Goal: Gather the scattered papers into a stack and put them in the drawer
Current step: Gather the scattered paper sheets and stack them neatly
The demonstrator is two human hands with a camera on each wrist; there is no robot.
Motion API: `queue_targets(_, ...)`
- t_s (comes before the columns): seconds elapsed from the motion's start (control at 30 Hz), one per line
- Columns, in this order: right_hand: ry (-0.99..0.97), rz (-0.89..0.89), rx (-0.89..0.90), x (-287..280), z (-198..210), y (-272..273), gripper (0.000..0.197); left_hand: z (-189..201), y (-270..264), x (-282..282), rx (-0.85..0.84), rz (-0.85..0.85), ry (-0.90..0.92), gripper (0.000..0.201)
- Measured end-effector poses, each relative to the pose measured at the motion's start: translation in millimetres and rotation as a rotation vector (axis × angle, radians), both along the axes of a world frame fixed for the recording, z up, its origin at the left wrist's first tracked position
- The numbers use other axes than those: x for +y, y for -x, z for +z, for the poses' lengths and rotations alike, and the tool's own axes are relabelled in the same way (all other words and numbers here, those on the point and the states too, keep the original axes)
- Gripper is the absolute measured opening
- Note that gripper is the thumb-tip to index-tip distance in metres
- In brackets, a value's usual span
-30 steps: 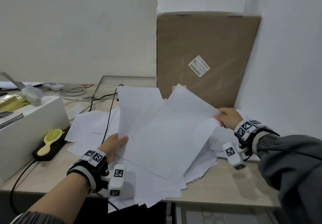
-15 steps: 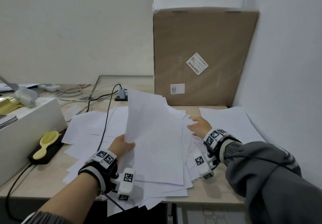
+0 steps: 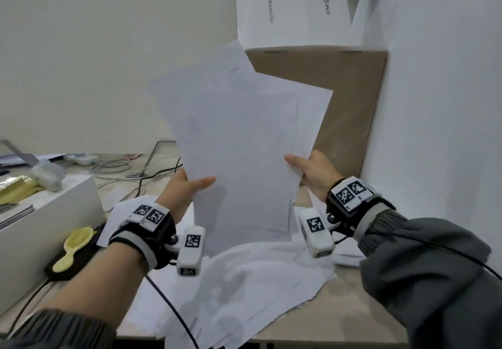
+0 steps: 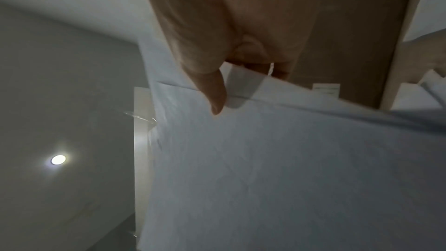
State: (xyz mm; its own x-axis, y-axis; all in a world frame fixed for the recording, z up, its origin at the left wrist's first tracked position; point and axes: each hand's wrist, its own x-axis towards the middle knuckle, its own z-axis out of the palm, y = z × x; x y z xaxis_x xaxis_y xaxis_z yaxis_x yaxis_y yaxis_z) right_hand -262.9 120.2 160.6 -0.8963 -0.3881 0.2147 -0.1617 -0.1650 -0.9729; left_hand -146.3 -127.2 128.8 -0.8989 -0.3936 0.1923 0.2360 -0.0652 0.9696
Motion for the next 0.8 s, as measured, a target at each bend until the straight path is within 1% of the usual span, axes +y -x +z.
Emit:
queue_targets(0.03,0.001,0.021,0.011,-1.7,2.0,-3.2,0.018,3.2,-0.1,1.7,0.013,-0.012,-0.006,0.046)
queue_targets(0.1,0.001,0.069,0.024,-6.1,-4.5,-8.8,0.016,1.6,-1.2,4.6,0.024,0.007,-0.018,0.045)
queue_targets(0.17,0.024,0.075,0.009,-10.1,-19.0,-10.9,0.024,-4.2,-2.2,6.4,0.022,0.036,-0.044,0.045)
queue_targets(0.23,0.049,0.046,-0.024,-13.0,-32.6,-11.2,0.039,-7.9,-3.5,7.6,0.019,0.062,-0.078,0.044)
queue_targets(0.3,0.065,0.011,-0.053,-15.0,-42.2,-10.7,0.05,-8.7,-3.9,8.8,0.009,0.082,-0.096,0.038)
queue_targets(0.33,0.065,-0.01,-0.055,-15.8,-45.9,-10.3,0.049,-8.4,-3.7,9.8,0.005,0.096,-0.098,0.033)
queue_targets(0.4,0.034,-0.056,-0.024,-18.0,-47.3,-12.3,0.033,-5.9,-1.3,11.4,0.007,0.14,-0.098,0.023)
queue_targets(0.47,0.0,-0.104,0.044,-20.6,-40.5,-16.2,0.021,0.3,2.1,11.2,0.028,0.172,-0.087,0.019)
queue_targets(0.53,0.005,-0.13,0.104,-22.0,-28.1,-18.5,0.018,9.8,5.8,7.5,0.055,0.189,-0.06,0.023)
queue_targets(0.63,0.0,-0.113,0.153,-20.6,-14.0,-18.9,0.025,22.2,7.3,-2.0,0.072,0.148,-0.026,0.036)
queue_targets(0.73,-0.006,-0.06,0.088,-19.6,-22.8,-17.1,0.036,20.4,2.2,-7.3,0.056,0.068,0.014,0.059)
queue_targets(0.77,-0.015,-0.051,0.057,-19.7,-29.9,-16.7,0.039,17.7,0.2,-7.3,0.048,0.055,0.032,0.064)
queue_targets(0.8,-0.032,-0.051,0.028,-20.1,-38.3,-16.1,0.04,14.4,-1.5,-6.9,0.041,0.049,0.043,0.065)
